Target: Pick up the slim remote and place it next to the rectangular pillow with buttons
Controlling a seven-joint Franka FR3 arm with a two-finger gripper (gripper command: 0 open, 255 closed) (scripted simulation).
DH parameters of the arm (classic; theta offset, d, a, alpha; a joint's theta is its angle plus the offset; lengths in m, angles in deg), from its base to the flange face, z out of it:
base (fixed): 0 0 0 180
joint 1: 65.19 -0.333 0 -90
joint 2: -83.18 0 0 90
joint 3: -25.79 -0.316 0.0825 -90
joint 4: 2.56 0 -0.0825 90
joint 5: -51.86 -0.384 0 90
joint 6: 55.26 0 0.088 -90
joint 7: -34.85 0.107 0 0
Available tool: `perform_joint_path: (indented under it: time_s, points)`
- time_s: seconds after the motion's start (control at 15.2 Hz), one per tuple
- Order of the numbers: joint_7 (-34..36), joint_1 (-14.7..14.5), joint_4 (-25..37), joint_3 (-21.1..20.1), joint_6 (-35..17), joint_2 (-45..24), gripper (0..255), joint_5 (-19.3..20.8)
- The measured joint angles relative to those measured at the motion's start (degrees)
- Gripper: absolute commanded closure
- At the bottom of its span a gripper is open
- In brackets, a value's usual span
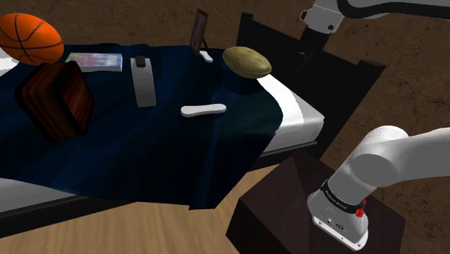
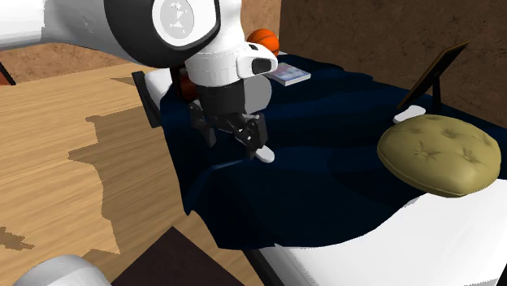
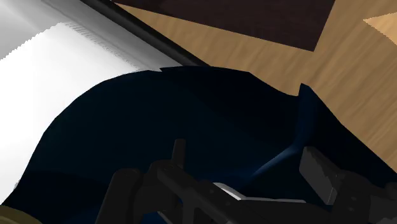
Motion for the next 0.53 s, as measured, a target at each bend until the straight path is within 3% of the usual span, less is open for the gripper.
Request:
perform_joint_path:
  time_s: [0.2, 0.53]
  points:
    - [-2.13, -0.6, 0.35, 0.61, -1.84, -2.44, 0, 0.32]
    - [-9.93, -3.22, 2.87, 2.09, -8.79, -12.74, 0, 0.8]
